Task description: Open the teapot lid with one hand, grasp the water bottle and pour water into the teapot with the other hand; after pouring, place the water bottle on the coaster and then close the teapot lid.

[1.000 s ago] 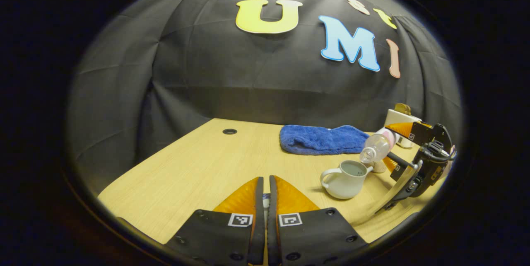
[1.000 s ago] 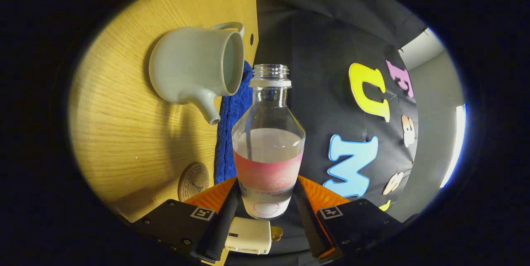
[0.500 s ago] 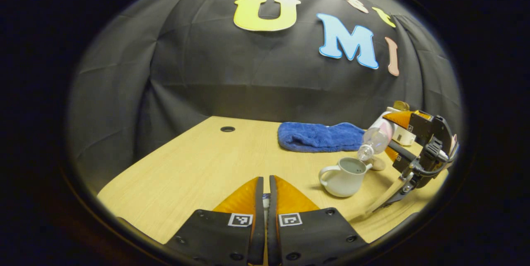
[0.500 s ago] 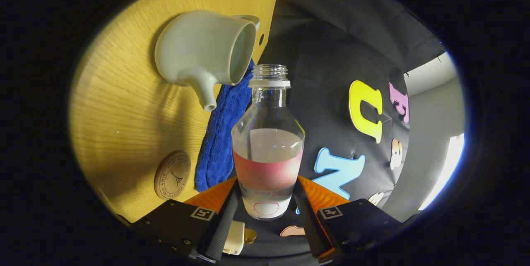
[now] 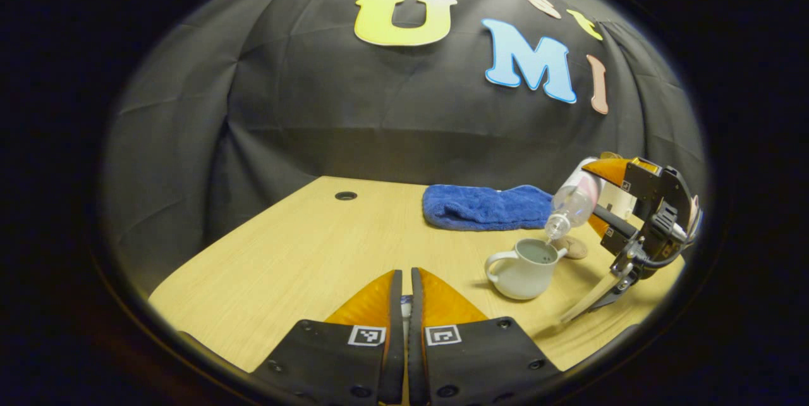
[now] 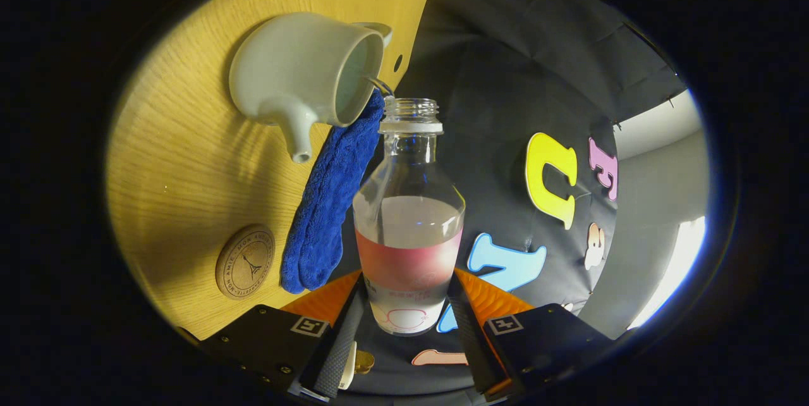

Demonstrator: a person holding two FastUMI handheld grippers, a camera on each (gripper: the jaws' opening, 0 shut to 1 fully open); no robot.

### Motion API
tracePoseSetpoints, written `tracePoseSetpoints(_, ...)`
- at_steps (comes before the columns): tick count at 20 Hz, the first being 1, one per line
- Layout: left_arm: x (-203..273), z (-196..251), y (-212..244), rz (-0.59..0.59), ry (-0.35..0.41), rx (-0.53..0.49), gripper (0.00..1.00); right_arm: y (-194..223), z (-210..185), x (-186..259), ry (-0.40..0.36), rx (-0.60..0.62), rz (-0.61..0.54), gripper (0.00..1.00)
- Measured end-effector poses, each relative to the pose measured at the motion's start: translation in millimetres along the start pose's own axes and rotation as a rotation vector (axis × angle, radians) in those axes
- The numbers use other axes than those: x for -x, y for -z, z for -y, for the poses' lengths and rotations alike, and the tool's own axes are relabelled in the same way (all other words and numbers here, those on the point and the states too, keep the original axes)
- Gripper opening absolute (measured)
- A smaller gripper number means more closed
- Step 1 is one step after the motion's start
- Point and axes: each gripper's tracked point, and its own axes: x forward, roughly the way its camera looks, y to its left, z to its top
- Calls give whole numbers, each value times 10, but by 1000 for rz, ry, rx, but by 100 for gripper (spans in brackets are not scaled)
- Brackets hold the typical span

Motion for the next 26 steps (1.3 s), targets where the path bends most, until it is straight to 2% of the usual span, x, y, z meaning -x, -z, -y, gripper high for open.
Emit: tracePoseSetpoints(26,-19,63,96,-19,14,0,10,-7,135,-16,89,86,7,76)
